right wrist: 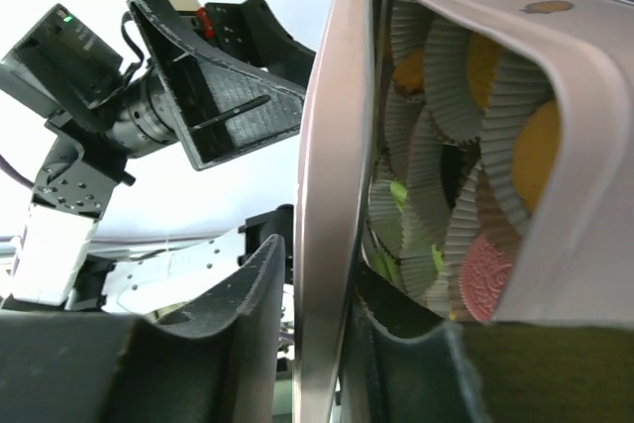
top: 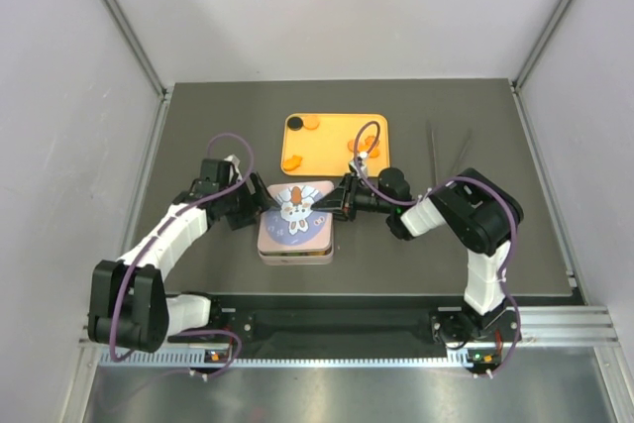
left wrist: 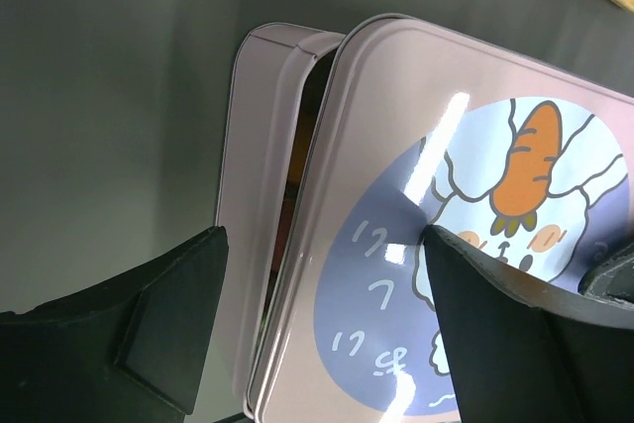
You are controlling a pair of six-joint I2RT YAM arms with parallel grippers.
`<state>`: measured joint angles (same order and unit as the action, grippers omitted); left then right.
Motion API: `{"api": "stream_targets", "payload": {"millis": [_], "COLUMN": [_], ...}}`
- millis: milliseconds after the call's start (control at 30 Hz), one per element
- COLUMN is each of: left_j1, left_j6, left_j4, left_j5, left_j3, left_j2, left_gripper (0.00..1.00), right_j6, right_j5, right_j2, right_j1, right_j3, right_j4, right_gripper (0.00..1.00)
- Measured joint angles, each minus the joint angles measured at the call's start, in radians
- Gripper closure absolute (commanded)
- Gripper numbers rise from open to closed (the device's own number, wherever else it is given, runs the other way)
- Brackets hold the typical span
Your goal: Pack the cookies
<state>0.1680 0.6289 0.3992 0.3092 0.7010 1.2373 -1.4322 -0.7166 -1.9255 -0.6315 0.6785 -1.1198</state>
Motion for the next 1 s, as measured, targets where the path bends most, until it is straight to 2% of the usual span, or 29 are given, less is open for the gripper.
{"api": "stream_targets", "payload": {"millis": [233,700,1000], "left_j1": [0.005,0.005,0.005], "left_j6": [0.007,0.008,0.008], "left_j4": [-0.011,-0.013,-0.014], "left_j5": [-0.012,-0.023,-0.023], "left_j3": [-0.009,-0.021,-0.024], "left_j2": [0.000,-0.026,-0.014], "left_gripper": [0.15,0.15,0.15], "right_j6": [0.076,0.368,0.456], "right_j5": [-0.017,-0.018,-0.010], "right_j2": [0.000,0.041,0.107], "right_j1": [0.002,0.000,0.006], "right_j3": [0.019,0.166,0.147], "right_j4": [0.108,0.550,0.661], "right_gripper": [0.71,0.63,0.58]}}
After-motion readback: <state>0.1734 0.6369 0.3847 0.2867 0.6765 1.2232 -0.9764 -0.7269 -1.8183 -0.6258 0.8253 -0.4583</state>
